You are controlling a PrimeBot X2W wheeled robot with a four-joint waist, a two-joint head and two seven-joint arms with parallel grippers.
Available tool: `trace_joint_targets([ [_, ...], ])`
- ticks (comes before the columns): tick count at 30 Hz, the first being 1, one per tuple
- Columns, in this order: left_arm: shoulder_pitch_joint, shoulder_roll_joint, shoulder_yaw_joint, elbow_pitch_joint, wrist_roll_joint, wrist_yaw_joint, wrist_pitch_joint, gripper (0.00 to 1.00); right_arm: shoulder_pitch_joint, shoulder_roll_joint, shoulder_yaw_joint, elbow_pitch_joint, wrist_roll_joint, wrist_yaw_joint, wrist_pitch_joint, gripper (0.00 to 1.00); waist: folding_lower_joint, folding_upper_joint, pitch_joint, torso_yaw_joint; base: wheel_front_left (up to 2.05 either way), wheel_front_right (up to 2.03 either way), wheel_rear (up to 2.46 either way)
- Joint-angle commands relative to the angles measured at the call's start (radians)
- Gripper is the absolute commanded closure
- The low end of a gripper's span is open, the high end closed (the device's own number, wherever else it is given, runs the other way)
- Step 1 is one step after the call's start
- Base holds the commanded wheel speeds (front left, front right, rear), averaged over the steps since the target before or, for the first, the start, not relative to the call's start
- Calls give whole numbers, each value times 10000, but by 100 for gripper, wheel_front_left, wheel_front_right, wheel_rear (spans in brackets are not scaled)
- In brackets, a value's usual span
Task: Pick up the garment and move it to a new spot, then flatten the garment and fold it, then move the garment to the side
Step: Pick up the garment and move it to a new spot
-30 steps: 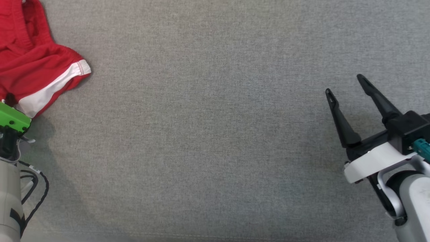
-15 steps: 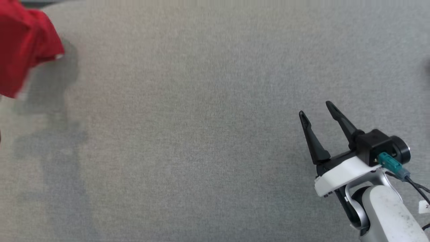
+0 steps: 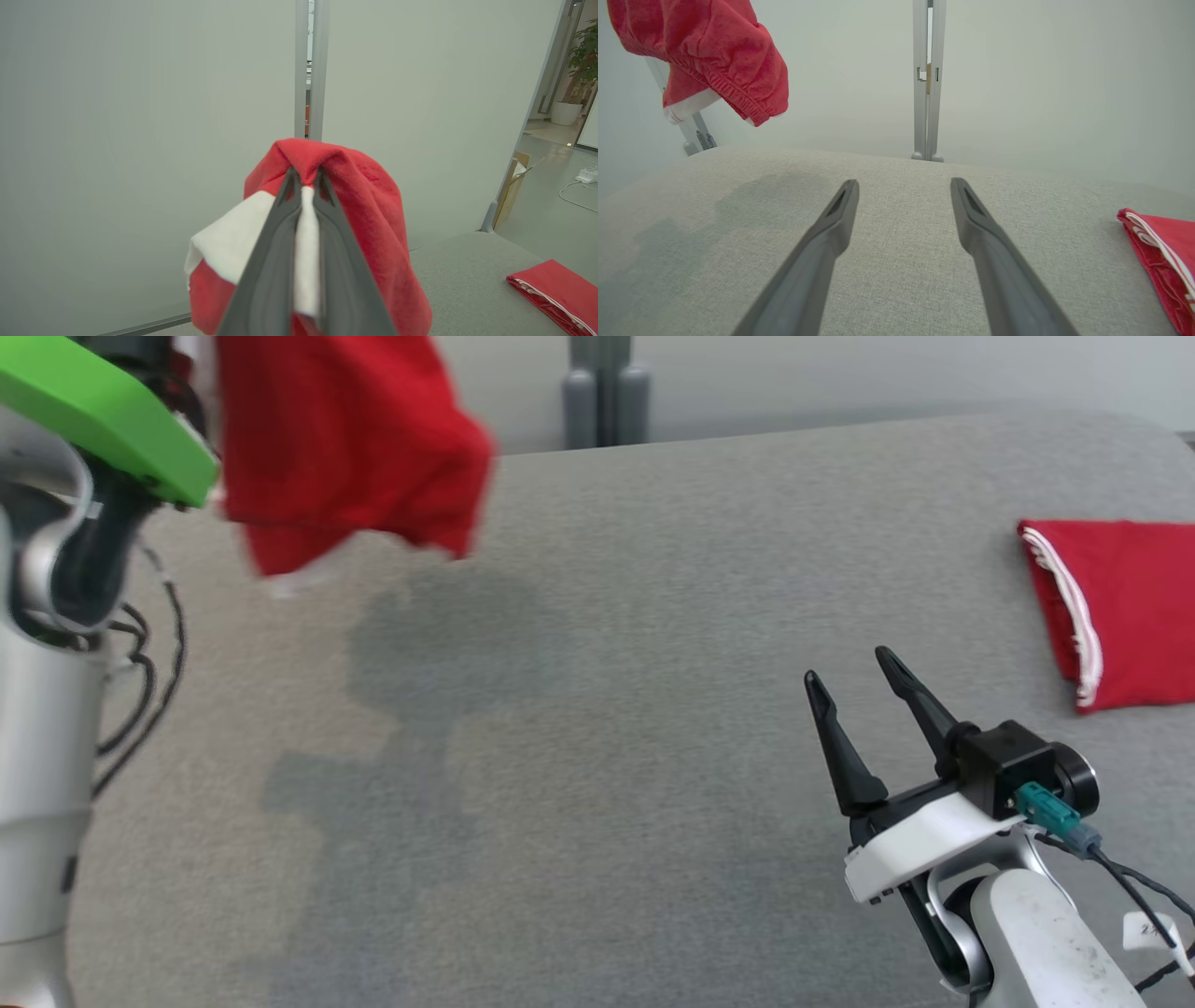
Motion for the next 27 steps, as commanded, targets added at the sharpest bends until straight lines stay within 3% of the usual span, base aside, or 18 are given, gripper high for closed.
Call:
trace_joint_targets([
  [1, 325, -85, -114, -149, -23, -5, -43, 100, -109, 46, 33, 51, 66, -19, -80, 0, 1, -1, 14, -1463, 0, 0, 0],
  [10, 1298, -486, -1722, -422, 166, -41, -297, 100, -173, 203, -54, 230, 93, -19, -327, 0, 1, -1, 622, -3168, 0, 0, 0],
  [19, 2020, -1034, -3837, 1231, 319, -35, -995, 100, -298, 316, -120, 391, 170, -19, -535, 0, 1, -1, 988, -3482, 0, 0, 0],
  [20, 2051, -1128, -4009, 1424, 344, -35, -1098, 95, -327, 334, -102, 396, 154, -19, -525, 0, 1, -1, 1000, -3461, 0, 0, 0],
  [21, 2091, -1258, -4169, 1700, 346, -36, -1243, 0, -339, 333, -100, 405, 143, -19, -537, 0, 1, -1, 1006, -3415, 0, 0, 0],
  [27, 2331, -1677, -4340, 2574, -38, -37, -2222, 0, -302, 265, -168, 451, 86, -19, -513, 0, 1, -1, 846, -2955, 0, 0, 0],
])
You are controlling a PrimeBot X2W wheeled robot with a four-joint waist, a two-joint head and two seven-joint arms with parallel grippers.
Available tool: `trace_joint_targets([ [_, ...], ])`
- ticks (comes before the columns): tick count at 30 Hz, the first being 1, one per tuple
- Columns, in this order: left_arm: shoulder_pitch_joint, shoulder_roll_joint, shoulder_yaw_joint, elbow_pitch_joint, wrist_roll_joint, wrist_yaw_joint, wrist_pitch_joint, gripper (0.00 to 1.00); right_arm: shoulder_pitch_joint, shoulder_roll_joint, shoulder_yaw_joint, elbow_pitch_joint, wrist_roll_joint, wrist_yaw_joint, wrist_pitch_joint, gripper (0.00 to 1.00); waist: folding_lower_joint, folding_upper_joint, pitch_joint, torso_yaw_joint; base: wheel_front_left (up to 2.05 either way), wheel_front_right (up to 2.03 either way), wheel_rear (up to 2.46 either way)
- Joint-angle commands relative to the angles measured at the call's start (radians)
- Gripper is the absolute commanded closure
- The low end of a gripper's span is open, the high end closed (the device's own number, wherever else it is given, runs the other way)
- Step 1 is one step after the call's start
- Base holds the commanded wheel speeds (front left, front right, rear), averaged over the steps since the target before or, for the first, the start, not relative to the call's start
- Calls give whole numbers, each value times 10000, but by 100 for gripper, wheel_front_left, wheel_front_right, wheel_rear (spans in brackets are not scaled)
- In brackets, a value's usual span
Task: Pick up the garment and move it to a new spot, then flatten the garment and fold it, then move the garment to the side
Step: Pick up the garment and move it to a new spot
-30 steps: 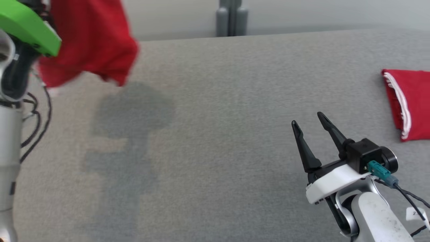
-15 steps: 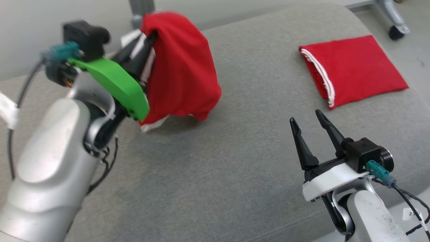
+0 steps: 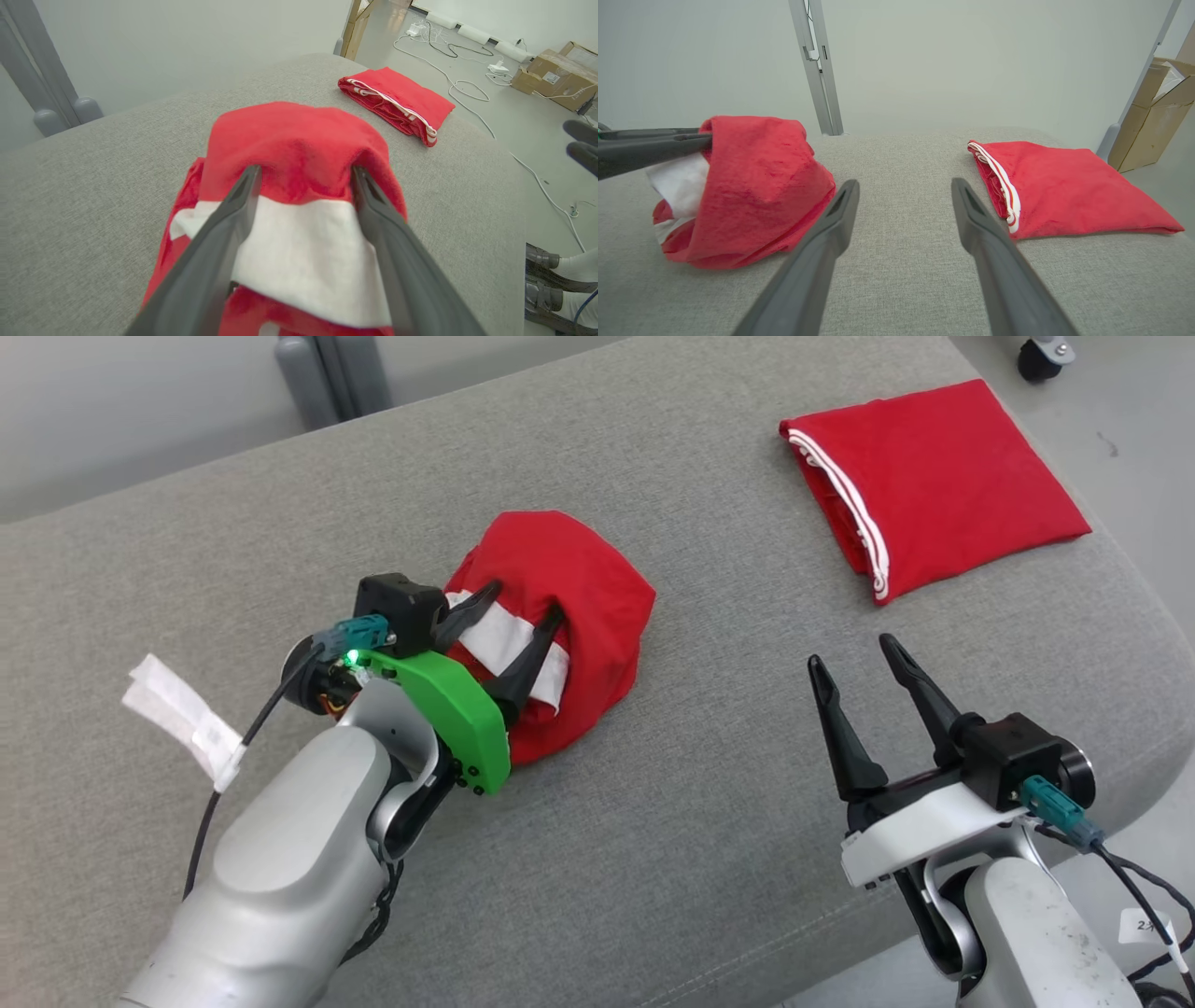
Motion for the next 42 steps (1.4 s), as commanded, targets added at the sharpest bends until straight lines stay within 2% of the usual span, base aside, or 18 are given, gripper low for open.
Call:
trace_joint_targets([
  [1, 202, 69, 135, 83, -85, -18, -303, 0, 2, -46, -62, 18, -5, -19, -9, 0, 0, -1, -194, 328, 0, 0, 0],
  [7, 981, 301, 745, -338, -457, 168, -1720, 0, 276, -172, -312, -80, -77, -19, 114, 0, 0, -1, -568, 981, 0, 0, 0],
  [12, 2151, 855, 1435, -1310, -529, 708, -2466, 0, 504, -227, -503, -266, -125, -19, 263, 0, 0, -1, -863, 1528, 0, 0, 0],
  [17, 3606, 1274, 2468, -2626, -359, 1236, -2723, 0, 707, -203, -683, -413, -171, -19, 389, 0, 0, -1, -1109, 1997, 0, 0, 0],
  [20, 4497, 1253, 3392, -3549, 161, 1499, -2716, 0, 838, -185, -813, -480, -203, -19, 427, 0, 0, -1, -1257, 2237, 0, 0, 0],
  [23, 5531, 920, 4353, -4323, 760, 1658, -2719, 0, 1005, -145, -997, -532, -248, -19, 466, 0, 0, -1, -1432, 2510, 0, 0, 0],
  [28, 6828, 513, 5186, -4689, 1487, 1574, -2722, 0, 1261, -90, -1330, -437, -271, -19, 418, 0, 0, -1, -1708, 2998, 0, 0, 0],
  [34, 7698, 95, 5930, -4783, 1989, 1274, -2724, 0, 1497, -125, -1530, -120, -190, -19, 345, 0, 0, -1, -1977, 3525, 0, 0, 0],
  [42, 8136, -430, 6806, -5020, 2480, 516, -2725, 0, 1565, -33, -1535, -6, -154, -19, 369, 0, 0, -1, -2049, 3875, 0, 0, 0],
])
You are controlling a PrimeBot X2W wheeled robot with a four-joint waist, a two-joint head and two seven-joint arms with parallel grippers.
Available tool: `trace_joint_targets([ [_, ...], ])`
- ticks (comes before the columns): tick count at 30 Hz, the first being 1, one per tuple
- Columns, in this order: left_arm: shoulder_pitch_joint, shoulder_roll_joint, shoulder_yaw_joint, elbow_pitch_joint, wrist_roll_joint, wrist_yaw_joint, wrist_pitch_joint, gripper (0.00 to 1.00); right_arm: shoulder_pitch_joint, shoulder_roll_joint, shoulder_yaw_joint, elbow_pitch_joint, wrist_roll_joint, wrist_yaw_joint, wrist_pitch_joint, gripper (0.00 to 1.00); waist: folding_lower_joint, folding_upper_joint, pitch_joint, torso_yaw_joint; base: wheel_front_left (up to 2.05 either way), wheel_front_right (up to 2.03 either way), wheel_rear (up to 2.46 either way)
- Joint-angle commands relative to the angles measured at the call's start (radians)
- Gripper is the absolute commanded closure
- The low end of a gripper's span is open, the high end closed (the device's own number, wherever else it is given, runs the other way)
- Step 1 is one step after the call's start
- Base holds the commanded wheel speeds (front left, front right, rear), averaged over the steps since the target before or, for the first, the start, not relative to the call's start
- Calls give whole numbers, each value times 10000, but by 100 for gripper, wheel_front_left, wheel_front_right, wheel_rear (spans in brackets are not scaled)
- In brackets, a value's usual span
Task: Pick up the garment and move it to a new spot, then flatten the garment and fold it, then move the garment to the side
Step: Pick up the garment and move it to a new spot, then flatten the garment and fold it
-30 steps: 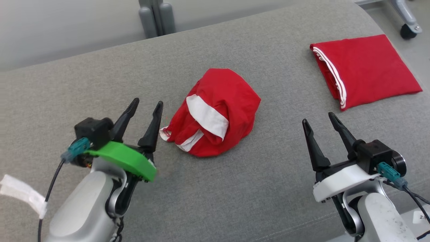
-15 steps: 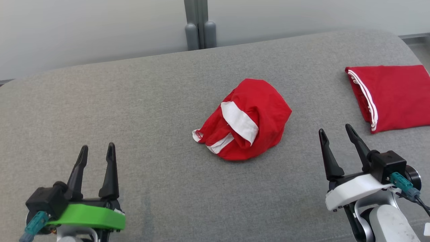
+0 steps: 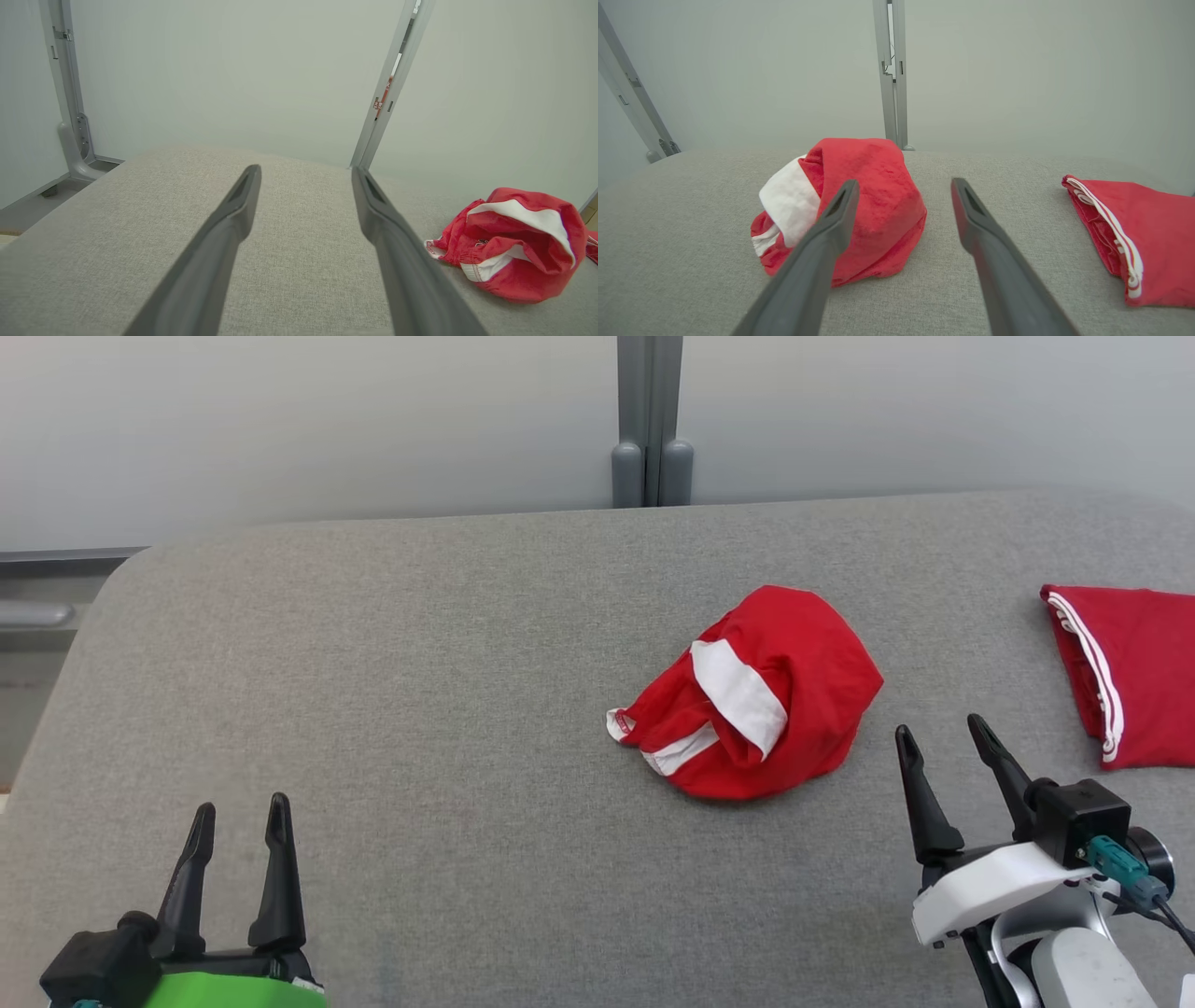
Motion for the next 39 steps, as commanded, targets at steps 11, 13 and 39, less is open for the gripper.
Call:
trace_joint_targets([
  [11, 87, -435, 354, 431, 444, -489, -26, 0, -73, 59, 165, 90, 74, -19, -68, 0, 0, -1, 53, 68, 0, 0, 0],
  [13, 23, -463, 384, 484, 484, -499, -26, 0, -96, 46, 180, 95, 76, -19, -82, 0, 0, -1, 67, 38, 0, 0, 0],
  [39, -3871, -58, -4233, 3193, -1850, -584, 1836, 0, -1103, 53, 1316, 125, 225, -19, -118, 0, 0, -1, 1107, -2011, 0, 0, 0],
])
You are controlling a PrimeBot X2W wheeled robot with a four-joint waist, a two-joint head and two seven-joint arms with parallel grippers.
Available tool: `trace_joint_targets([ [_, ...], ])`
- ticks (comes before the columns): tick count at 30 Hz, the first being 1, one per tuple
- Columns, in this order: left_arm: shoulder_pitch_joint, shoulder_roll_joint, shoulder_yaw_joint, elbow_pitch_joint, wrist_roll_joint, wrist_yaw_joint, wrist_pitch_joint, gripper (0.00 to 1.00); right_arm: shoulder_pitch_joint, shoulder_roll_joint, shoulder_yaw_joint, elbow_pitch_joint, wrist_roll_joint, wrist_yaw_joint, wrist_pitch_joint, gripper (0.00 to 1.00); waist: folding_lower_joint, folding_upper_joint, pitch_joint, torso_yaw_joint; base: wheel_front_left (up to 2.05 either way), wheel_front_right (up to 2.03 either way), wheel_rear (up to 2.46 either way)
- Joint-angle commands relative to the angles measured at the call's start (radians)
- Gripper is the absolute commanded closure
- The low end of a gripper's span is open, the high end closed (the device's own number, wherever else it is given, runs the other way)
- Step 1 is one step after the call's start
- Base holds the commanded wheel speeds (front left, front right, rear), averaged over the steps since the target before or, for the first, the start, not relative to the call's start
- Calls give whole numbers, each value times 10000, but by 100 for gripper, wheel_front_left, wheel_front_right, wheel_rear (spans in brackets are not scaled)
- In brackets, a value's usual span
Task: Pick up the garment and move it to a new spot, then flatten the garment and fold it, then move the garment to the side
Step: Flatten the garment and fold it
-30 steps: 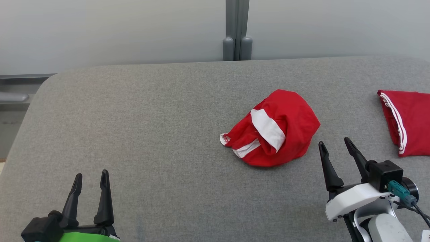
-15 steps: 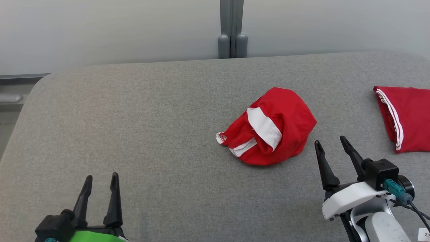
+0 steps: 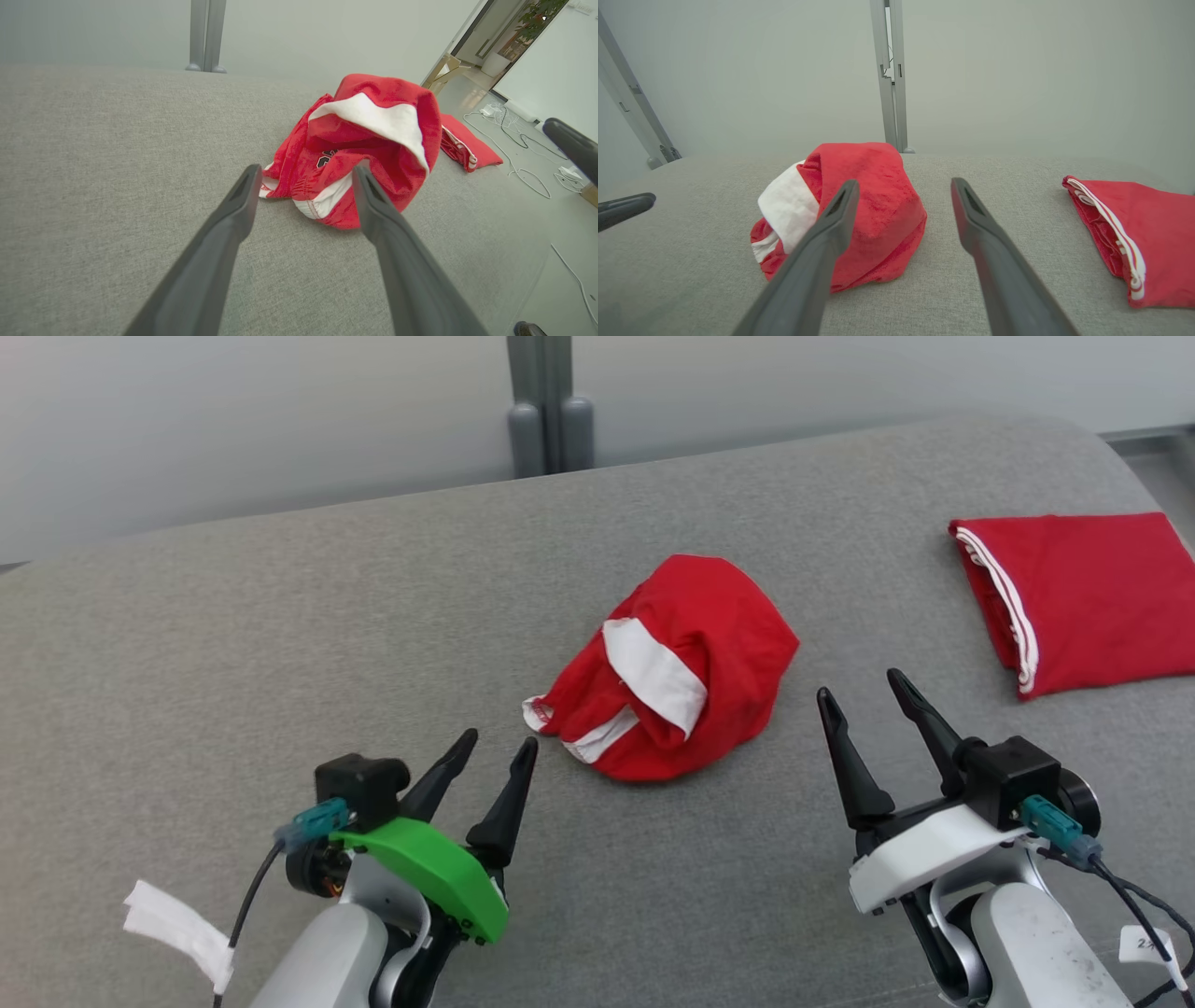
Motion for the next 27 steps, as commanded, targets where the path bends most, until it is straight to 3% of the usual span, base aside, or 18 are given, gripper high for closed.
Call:
trace_joint_targets([
  [1, -390, 145, -319, 303, -194, -41, 158, 0, -156, 46, 42, 11, 46, -19, -94, 0, 0, -1, 594, -905, 0, 0, 0],
  [6, -1161, 60, -731, 1629, -592, -2, 459, 0, -304, 112, 83, 81, 49, -19, -226, 0, 0, -1, 965, -1674, 0, 0, 0],
  [9, -1512, -174, -649, 2541, -682, 281, 621, 0, -373, 147, 56, 171, 113, -19, -332, 0, 0, -1, 1121, -2014, 0, 0, 0],
  [17, -2139, -572, -409, 3813, -1092, 498, 827, 0, -436, 195, 113, 425, 214, -19, -507, 0, 0, -1, 1180, -2371, 0, 0, 0],
  [18, -2247, -615, -362, 3899, -1107, 510, 713, 90, -442, 198, 105, 448, 211, -19, -528, 0, 0, -1, 1160, -2375, 0, 0, 0],
  [19, -2337, -652, -321, 3952, -1159, 495, 677, 100, -451, 204, 96, 456, 205, -19, -540, 0, 0, -1, 1149, -2371, 0, 0, 0],
  [27, -3389, -826, -352, 3126, -843, 261, -574, 100, -403, 135, 76, 468, 112, -19, -511, 0, 0, -1, 926, -1951, 0, 0, 0],
])
